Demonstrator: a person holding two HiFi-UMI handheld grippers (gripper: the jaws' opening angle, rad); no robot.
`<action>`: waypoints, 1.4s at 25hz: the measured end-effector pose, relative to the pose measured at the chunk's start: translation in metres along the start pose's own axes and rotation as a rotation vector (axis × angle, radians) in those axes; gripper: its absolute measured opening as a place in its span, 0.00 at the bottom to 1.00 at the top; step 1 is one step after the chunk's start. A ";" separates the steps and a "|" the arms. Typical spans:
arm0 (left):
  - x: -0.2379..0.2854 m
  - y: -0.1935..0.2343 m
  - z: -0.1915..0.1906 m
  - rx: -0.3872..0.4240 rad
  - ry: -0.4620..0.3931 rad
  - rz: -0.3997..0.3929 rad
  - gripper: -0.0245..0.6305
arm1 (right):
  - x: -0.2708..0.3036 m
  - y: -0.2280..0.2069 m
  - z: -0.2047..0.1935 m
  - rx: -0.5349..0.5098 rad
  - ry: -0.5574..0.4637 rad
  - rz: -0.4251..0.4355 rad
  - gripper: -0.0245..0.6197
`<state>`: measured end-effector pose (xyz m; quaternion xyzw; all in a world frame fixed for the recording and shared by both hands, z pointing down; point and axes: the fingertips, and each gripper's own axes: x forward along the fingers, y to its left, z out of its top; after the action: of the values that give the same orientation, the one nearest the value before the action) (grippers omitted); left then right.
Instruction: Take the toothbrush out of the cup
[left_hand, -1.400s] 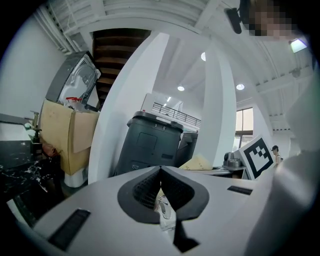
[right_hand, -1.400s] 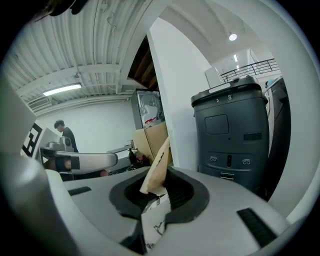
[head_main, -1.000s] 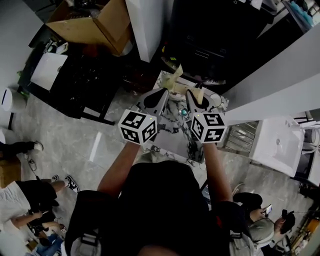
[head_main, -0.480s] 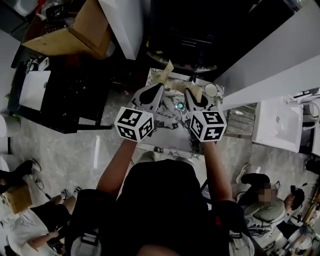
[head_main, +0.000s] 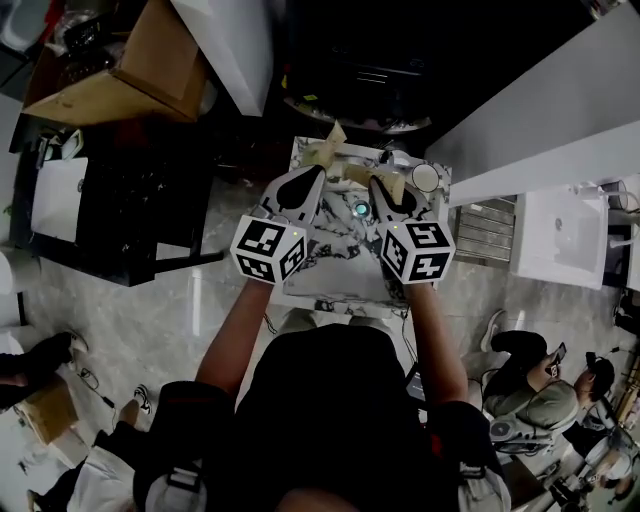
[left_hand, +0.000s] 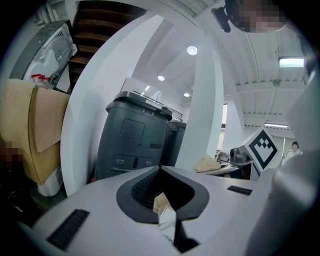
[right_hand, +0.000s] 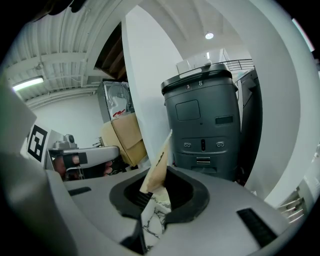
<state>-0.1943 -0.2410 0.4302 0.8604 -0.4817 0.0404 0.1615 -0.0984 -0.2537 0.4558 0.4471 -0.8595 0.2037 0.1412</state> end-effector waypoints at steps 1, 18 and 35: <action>0.002 0.002 -0.003 -0.007 0.004 -0.013 0.05 | 0.003 -0.002 -0.001 0.004 0.004 -0.005 0.15; 0.036 0.027 -0.054 -0.050 0.103 -0.090 0.06 | 0.028 -0.011 -0.034 0.041 0.075 -0.028 0.15; 0.077 0.055 -0.081 -0.036 0.175 -0.070 0.31 | 0.040 -0.027 -0.059 0.109 0.115 -0.056 0.15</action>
<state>-0.1924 -0.3052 0.5371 0.8668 -0.4359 0.1011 0.2200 -0.0955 -0.2681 0.5306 0.4655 -0.8249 0.2713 0.1713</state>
